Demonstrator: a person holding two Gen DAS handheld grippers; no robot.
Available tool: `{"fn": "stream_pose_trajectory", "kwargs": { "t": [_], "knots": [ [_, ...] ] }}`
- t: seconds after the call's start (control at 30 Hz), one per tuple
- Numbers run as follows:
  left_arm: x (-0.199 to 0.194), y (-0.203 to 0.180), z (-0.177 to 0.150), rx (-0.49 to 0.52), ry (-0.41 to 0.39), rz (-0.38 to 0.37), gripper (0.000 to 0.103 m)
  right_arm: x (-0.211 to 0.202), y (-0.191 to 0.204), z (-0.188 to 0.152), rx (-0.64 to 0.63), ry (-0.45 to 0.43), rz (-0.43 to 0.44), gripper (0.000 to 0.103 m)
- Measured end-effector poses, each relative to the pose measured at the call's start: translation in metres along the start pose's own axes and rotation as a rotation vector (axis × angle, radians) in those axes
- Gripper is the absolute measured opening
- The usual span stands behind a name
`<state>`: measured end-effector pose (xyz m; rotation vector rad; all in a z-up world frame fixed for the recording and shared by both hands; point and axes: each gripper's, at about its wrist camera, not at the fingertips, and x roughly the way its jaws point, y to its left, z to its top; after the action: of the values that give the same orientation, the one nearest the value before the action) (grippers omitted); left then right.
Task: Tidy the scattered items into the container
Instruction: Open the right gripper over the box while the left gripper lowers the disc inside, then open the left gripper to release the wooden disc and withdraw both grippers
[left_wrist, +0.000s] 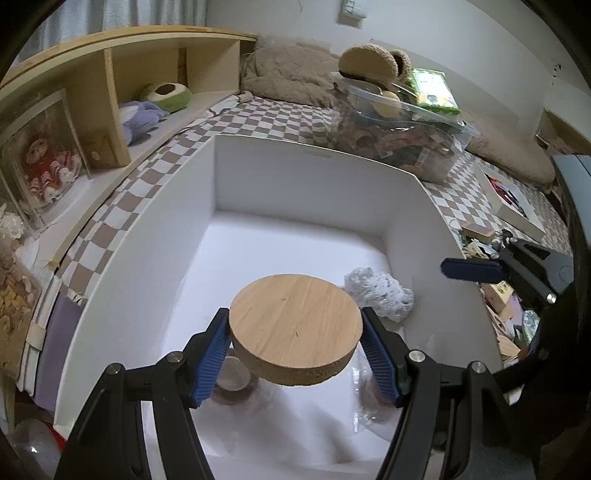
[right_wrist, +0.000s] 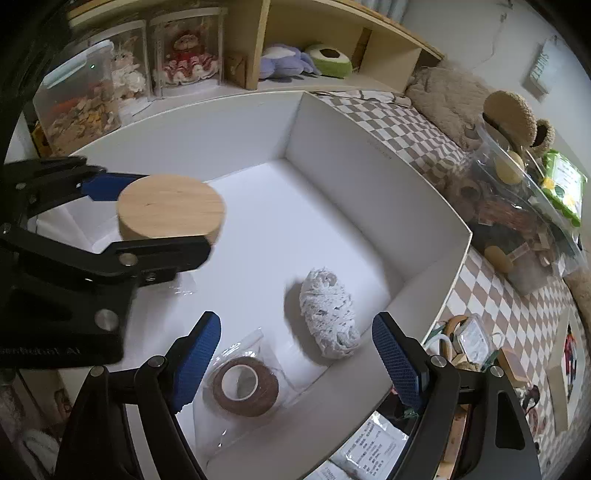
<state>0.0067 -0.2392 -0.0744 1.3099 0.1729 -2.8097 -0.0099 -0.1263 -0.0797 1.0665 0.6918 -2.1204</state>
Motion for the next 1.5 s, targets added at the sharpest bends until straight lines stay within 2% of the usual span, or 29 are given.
{"fn": "stream_pose_trajectory", "kwargs": {
  "t": [0.27,0.43,1.03,1.13,1.5],
  "knots": [
    [0.009,-0.014,0.006,-0.026,0.034,-0.043,0.071,-0.004,-0.003,-0.004,0.028,-0.005,0.042,0.084],
    [0.003,-0.015,0.005,-0.031,0.016,-0.024,0.085,-0.006,-0.005,-0.006,0.037,-0.01,0.055,0.084],
    [-0.017,-0.008,0.002,-0.028,-0.016,0.026,0.086,-0.021,-0.005,-0.006,0.069,-0.051,0.082,0.084],
    [-0.024,-0.007,0.001,-0.028,-0.041,0.048,0.102,-0.025,-0.004,-0.005,0.068,-0.062,0.088,0.084],
    [-0.042,-0.008,-0.002,-0.023,-0.059,0.077,0.103,-0.04,-0.006,-0.007,0.068,-0.1,0.079,0.084]
  ]
}}
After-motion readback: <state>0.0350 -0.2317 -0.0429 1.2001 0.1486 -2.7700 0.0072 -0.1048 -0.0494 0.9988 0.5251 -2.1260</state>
